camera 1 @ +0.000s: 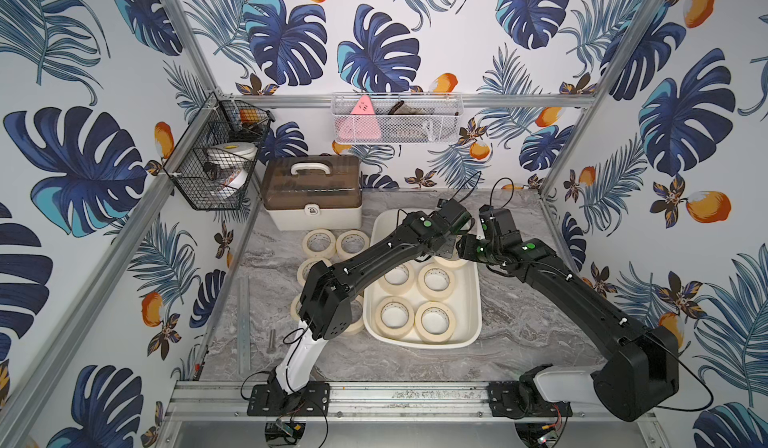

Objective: Take out the art tape in the storage box
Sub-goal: Pick up the art tape from the storage box.

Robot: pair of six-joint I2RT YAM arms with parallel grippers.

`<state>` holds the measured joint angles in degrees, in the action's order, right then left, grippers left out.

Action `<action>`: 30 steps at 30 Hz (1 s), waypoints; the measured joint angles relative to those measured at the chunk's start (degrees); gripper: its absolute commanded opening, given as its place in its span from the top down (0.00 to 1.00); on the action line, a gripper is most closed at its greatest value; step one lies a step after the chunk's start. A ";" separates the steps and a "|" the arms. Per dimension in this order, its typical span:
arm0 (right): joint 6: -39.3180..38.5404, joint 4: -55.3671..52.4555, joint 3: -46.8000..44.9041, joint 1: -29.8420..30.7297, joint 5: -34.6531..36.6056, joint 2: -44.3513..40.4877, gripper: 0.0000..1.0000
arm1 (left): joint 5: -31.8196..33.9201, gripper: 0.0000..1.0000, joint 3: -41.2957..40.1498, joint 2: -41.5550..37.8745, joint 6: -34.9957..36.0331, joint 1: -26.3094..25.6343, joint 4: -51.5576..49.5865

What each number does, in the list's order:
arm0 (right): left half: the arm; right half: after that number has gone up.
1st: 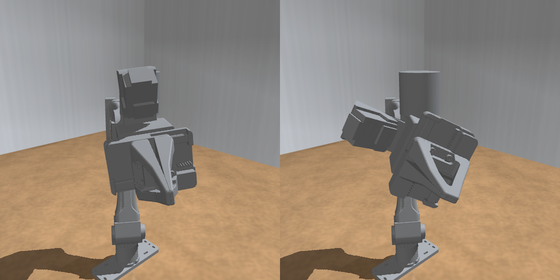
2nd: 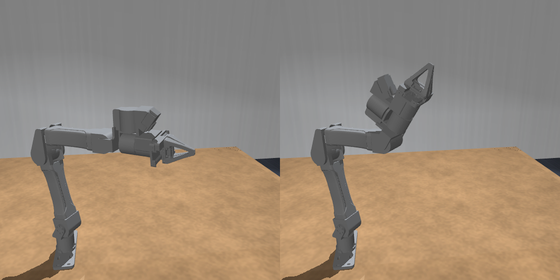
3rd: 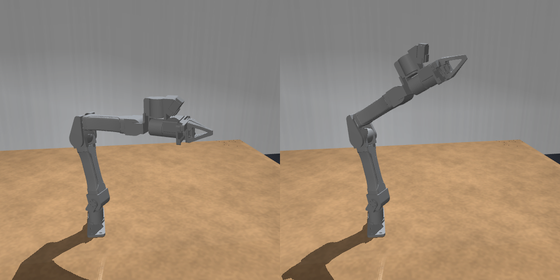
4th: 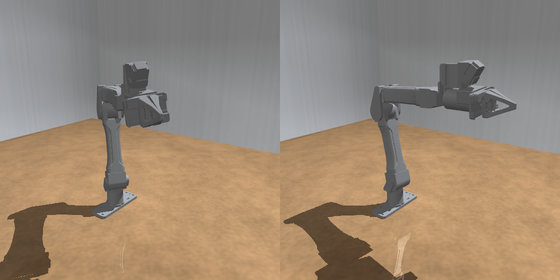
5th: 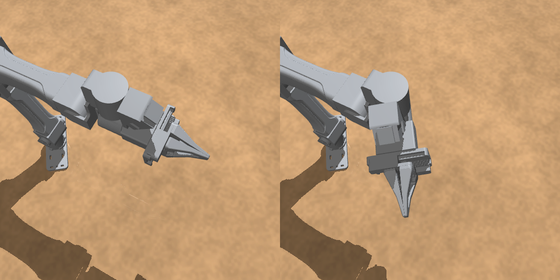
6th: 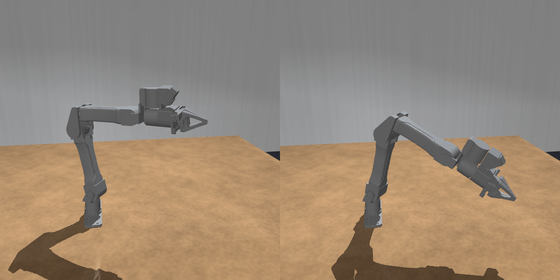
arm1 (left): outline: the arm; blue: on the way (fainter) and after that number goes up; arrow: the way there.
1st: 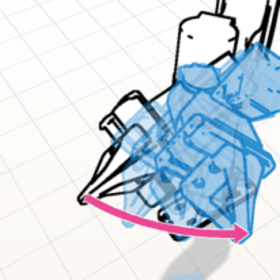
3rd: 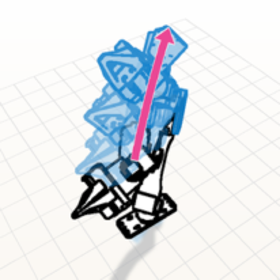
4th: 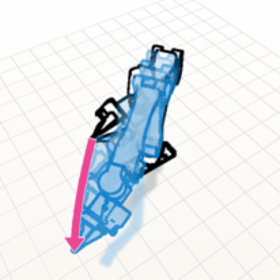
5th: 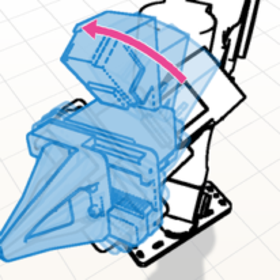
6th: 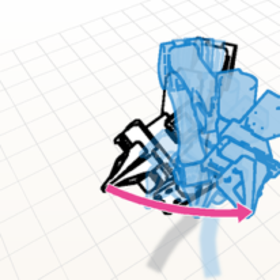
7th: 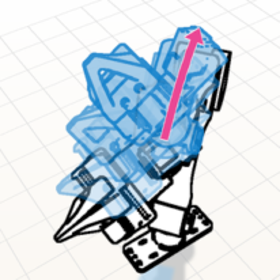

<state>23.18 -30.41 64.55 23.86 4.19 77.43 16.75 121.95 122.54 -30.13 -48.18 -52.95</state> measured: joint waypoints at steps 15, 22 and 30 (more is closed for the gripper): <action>-4.87 -1.68 1.84 -1.16 1.11 0.52 1.00 | -0.85 0.38 -2.45 -4.17 -0.07 -0.44 2.43; -4.17 -0.33 3.28 -2.16 0.33 0.98 1.00 | -2.99 0.13 -8.07 -11.54 -0.17 -0.50 6.45; -3.80 -0.04 4.79 -6.25 1.86 1.70 1.00 | -0.50 0.01 -19.45 -25.00 -0.04 -0.37 13.05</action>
<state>19.38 -30.46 69.34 17.61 6.04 79.13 16.25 102.50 97.54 -30.17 -48.56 -39.90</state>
